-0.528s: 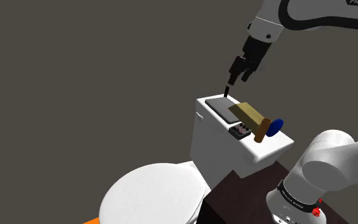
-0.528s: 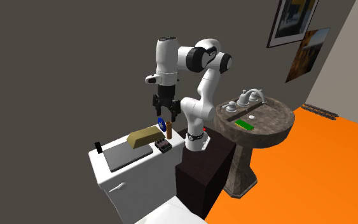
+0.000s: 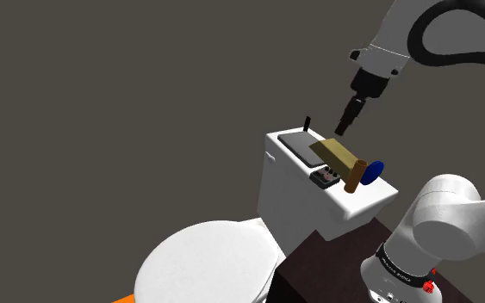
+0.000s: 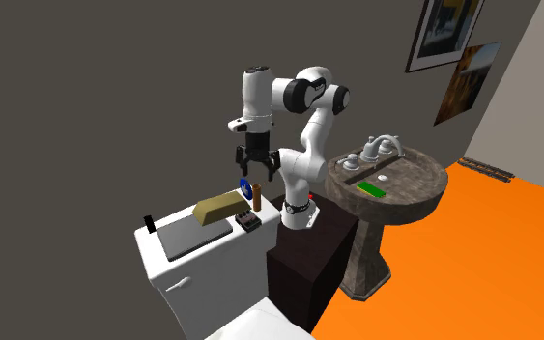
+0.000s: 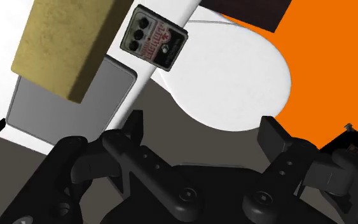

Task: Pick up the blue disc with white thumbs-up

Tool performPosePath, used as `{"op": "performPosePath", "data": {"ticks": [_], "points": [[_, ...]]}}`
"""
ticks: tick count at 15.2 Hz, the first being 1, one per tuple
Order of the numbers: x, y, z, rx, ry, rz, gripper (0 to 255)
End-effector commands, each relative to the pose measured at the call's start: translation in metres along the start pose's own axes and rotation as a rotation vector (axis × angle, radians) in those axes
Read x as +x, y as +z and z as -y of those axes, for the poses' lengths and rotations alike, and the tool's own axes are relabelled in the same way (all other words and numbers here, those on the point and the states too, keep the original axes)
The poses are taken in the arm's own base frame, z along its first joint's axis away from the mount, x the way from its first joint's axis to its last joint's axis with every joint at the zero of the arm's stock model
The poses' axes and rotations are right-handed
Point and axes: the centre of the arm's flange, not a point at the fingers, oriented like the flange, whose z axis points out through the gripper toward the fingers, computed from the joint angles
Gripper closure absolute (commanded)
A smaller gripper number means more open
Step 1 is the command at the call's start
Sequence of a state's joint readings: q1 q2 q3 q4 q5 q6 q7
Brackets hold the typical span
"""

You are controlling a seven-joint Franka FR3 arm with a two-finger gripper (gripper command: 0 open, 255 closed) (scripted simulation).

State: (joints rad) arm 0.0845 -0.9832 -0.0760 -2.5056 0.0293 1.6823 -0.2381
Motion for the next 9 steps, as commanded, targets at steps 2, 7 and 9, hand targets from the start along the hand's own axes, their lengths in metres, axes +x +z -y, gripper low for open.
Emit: {"op": "performPosePath", "data": {"ticks": [2,7,9], "points": [[-0.035,0.015,-0.012,0.013,-0.165,0.011,0],[-0.084,0.037,-0.048,0.033,-0.427,0.028,0],[-0.1,0.046,-0.066,0.041,-0.531,0.035,0]]}}
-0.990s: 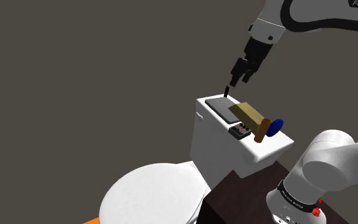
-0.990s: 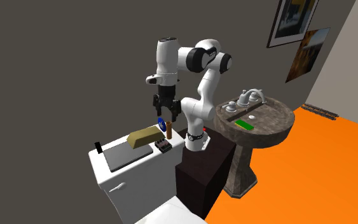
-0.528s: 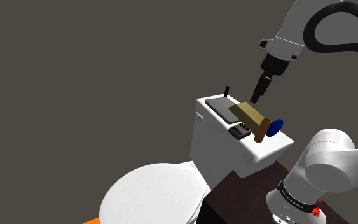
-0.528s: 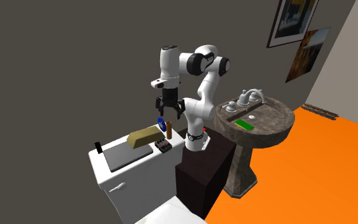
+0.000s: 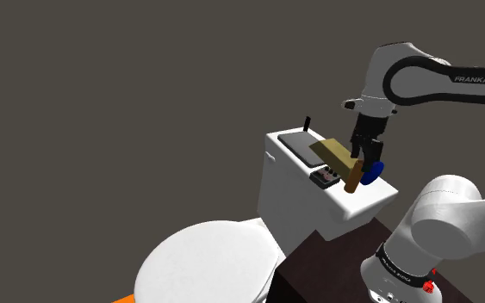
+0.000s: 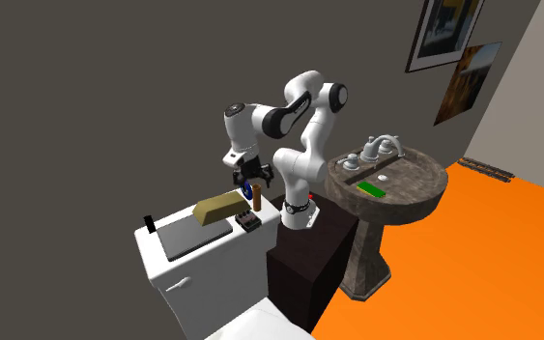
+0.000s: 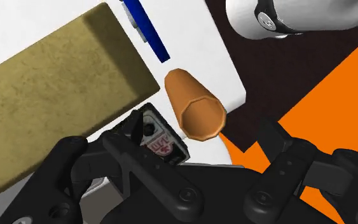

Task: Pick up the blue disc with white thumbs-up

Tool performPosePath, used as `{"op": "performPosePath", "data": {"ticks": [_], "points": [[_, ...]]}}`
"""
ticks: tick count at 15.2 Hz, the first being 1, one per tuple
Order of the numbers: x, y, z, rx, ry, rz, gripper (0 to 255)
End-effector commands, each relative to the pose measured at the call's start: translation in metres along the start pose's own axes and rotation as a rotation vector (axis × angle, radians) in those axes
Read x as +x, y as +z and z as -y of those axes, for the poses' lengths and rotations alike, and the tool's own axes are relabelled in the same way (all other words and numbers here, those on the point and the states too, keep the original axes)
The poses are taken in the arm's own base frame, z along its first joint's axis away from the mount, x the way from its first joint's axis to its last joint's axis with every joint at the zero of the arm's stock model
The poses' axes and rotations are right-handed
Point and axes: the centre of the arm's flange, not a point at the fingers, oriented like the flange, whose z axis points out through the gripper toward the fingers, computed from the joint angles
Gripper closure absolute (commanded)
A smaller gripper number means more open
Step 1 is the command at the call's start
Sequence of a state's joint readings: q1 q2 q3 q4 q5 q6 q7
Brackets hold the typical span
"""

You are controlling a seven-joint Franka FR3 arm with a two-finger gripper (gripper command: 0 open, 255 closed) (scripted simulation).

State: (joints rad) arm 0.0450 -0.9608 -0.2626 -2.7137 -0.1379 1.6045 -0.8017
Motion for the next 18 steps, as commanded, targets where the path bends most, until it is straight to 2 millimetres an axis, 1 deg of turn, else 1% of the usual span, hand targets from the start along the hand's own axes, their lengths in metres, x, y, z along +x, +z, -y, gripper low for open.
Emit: {"op": "performPosePath", "data": {"ticks": [1,4,8,9,15,16,18], "points": [[-0.062,-0.041,0.024,-0.163,-0.147,-0.195,0],[-0.089,-0.025,0.002,-0.167,-0.304,-0.171,0],[-0.121,-0.005,-0.034,-0.171,-0.512,-0.137,0],[-0.121,-0.005,-0.035,-0.171,-0.519,-0.136,0],[-0.12,0.026,-0.04,-0.171,-0.519,-0.136,0],[-0.119,0.035,-0.042,-0.171,-0.519,-0.136,0],[-0.119,0.035,-0.042,-0.171,-0.519,-0.136,0]]}}
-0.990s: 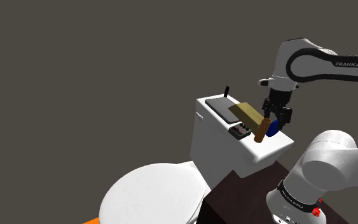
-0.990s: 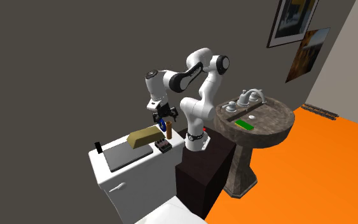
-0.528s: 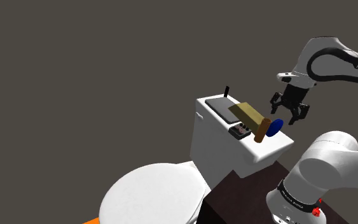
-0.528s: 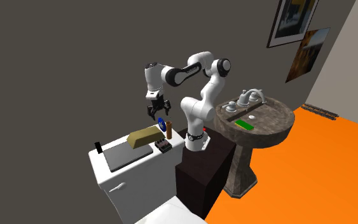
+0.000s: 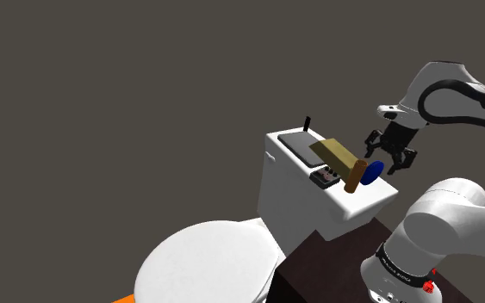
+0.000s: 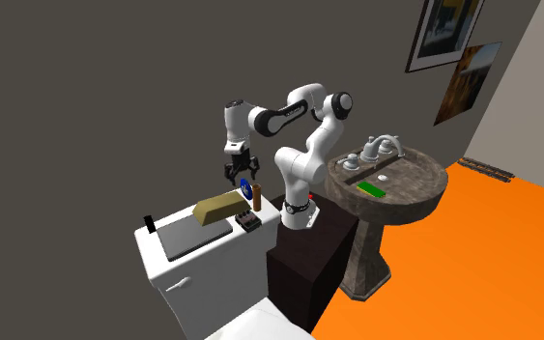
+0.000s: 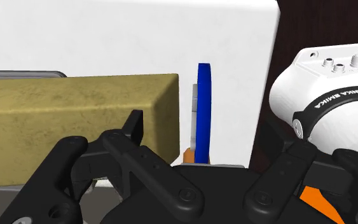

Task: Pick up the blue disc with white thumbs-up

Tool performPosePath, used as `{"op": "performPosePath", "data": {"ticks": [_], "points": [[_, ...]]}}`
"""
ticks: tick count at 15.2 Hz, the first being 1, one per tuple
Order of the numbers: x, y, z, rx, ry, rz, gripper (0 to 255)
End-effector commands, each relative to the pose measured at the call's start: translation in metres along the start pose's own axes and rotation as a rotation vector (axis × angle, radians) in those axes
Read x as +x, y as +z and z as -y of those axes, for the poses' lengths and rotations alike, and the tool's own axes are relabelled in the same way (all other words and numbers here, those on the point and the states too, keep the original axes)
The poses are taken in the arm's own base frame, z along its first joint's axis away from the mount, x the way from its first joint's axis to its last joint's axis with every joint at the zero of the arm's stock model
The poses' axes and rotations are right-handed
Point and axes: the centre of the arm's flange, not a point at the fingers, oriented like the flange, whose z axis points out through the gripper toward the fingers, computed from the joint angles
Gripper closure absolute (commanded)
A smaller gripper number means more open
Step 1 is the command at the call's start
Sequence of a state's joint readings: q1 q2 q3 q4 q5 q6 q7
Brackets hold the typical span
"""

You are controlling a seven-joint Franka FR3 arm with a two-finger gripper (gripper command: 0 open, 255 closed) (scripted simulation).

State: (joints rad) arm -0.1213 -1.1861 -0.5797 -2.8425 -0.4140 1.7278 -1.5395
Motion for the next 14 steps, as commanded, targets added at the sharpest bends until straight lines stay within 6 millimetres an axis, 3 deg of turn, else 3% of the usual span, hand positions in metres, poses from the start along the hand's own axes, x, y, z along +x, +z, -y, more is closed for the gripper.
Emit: {"op": "performPosePath", "data": {"ticks": [1,10,14], "points": [[0.0,0.002,0.0,-0.001,0.0,0.0,255],[-0.001,0.001,0.0,-0.001,0.0,0.0,255],[0.002,-0.019,0.0,-0.001,0.0,0.0,255]]}}
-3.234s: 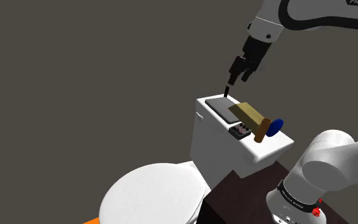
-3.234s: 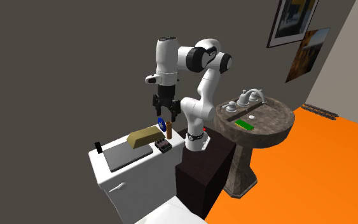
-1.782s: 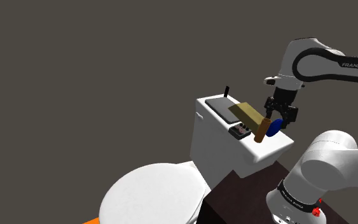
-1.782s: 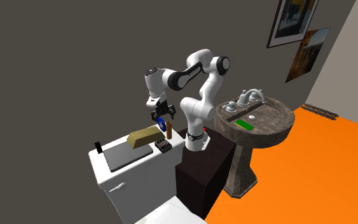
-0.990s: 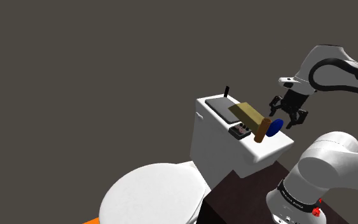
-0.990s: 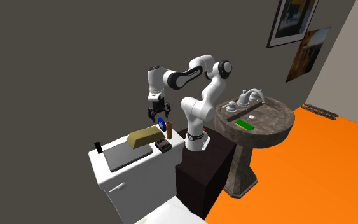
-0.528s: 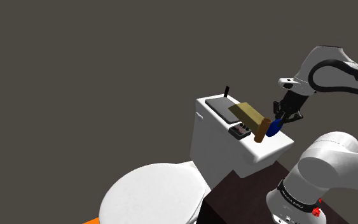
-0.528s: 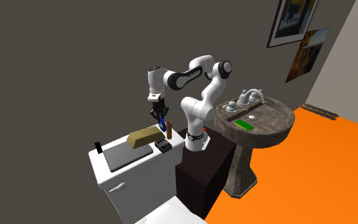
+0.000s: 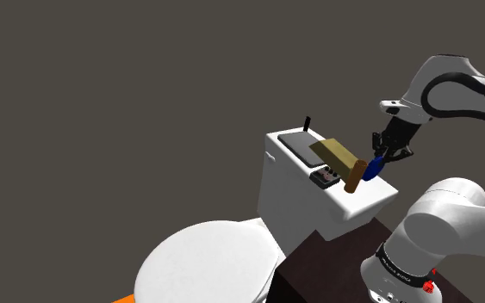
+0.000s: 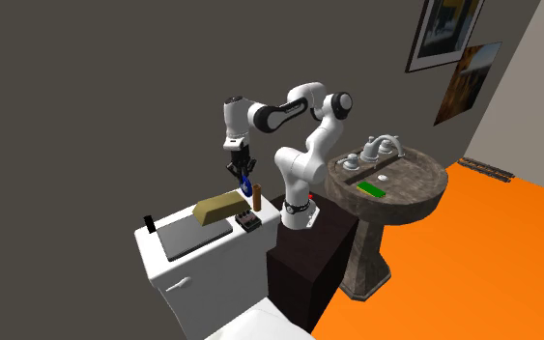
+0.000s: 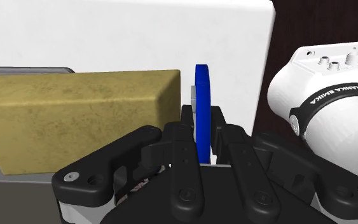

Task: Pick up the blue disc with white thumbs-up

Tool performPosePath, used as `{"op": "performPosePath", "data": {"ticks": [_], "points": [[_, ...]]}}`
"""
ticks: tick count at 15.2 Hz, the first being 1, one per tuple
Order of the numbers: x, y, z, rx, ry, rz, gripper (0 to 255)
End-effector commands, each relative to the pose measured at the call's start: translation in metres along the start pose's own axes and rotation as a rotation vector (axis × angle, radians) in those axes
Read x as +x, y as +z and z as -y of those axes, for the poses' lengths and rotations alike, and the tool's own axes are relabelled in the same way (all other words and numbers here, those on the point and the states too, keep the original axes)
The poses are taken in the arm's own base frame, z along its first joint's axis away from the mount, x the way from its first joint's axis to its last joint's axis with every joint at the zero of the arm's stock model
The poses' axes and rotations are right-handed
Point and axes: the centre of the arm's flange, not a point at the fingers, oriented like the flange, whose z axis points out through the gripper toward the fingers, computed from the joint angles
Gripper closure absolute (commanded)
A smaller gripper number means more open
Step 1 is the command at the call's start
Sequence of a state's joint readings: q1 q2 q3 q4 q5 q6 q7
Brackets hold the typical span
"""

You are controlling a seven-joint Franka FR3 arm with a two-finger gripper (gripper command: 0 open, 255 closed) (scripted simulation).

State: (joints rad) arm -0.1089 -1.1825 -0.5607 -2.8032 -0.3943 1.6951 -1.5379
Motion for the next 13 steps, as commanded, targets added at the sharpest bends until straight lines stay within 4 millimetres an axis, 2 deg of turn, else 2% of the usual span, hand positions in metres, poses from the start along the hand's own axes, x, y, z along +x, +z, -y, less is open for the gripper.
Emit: {"op": "performPosePath", "data": {"ticks": [1,11,13], "points": [[0.001,-0.009,0.001,0.0,0.0,0.0,255],[0.008,-0.061,0.0,0.0,0.0,0.0,255],[0.008,-0.062,0.0,0.0,0.0,0.0,255]]}}
